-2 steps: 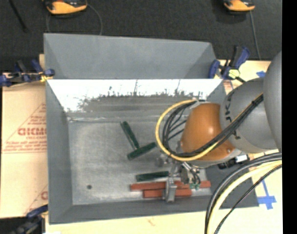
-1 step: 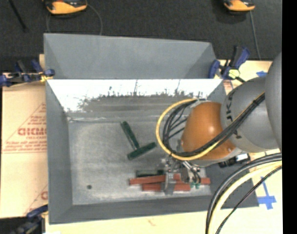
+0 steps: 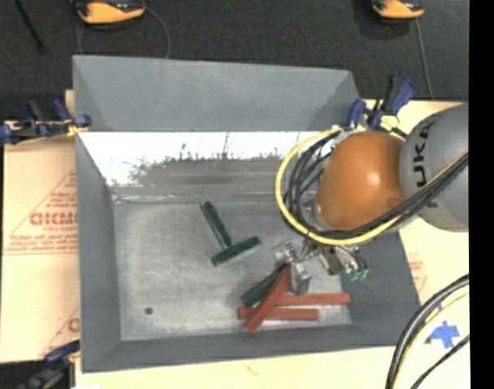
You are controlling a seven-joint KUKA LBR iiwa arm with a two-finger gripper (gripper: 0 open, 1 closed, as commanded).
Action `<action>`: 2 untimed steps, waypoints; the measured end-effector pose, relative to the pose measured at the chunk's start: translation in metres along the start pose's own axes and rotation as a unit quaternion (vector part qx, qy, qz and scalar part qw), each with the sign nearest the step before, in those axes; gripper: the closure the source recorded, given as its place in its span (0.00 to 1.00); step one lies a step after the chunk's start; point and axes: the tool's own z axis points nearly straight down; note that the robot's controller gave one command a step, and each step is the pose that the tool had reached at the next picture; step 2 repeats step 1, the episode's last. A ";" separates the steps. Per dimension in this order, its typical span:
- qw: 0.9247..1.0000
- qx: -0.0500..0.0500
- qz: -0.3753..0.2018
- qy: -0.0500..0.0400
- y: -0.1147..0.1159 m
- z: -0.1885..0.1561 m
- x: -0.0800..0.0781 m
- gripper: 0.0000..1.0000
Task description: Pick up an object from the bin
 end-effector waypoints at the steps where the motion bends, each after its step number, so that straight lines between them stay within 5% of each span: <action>1: 1.000 0.001 0.009 -0.002 -0.006 -0.114 -0.010 1.00; 2: 1.000 0.001 0.009 -0.002 -0.006 -0.114 -0.010 1.00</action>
Offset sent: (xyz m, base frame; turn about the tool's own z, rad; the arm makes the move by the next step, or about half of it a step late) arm 0.0083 -0.0014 0.1091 0.0138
